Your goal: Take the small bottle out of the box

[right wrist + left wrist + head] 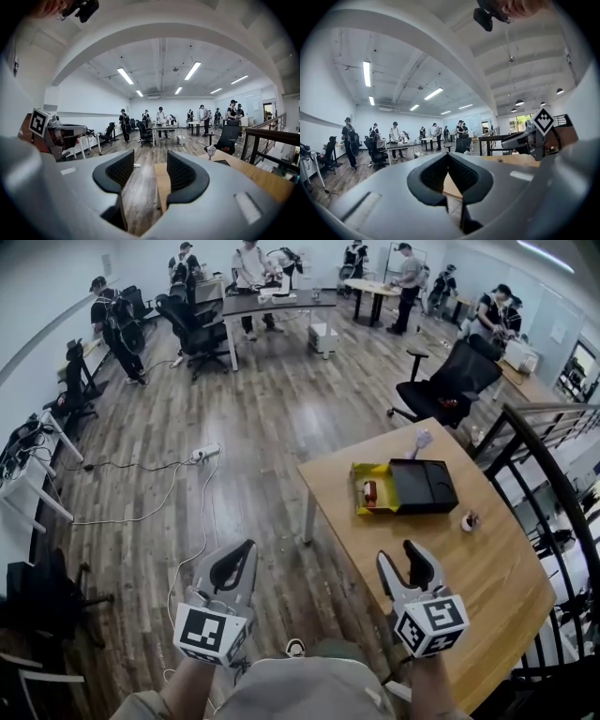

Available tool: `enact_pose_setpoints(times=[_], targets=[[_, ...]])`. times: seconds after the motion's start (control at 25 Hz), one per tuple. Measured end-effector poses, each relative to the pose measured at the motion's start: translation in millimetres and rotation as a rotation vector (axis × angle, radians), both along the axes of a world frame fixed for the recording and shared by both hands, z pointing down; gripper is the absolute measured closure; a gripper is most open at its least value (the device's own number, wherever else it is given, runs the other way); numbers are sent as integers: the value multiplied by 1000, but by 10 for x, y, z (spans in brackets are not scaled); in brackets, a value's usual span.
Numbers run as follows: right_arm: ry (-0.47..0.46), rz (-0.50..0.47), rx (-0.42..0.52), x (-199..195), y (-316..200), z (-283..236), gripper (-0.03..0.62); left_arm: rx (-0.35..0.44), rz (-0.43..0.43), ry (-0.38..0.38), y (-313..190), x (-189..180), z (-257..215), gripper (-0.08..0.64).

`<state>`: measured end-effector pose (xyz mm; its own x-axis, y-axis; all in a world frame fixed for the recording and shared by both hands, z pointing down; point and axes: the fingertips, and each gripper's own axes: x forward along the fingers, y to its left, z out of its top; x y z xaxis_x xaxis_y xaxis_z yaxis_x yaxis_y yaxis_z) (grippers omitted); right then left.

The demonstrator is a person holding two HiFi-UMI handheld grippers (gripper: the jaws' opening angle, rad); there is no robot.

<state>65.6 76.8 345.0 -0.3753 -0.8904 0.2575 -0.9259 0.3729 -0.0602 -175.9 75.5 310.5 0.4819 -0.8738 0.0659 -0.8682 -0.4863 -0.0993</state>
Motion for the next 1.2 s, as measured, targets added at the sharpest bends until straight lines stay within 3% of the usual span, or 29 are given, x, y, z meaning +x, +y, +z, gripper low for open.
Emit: enact_pose_setpoints(times=[0.56, 1.2], targets=[[29, 4, -110, 71, -1112, 587, 388, -75, -26, -8, -1102, -31, 428, 560], [78, -32, -359, 543, -2620, 1717, 388, -206, -84, -83, -2821, 341, 1072, 560]])
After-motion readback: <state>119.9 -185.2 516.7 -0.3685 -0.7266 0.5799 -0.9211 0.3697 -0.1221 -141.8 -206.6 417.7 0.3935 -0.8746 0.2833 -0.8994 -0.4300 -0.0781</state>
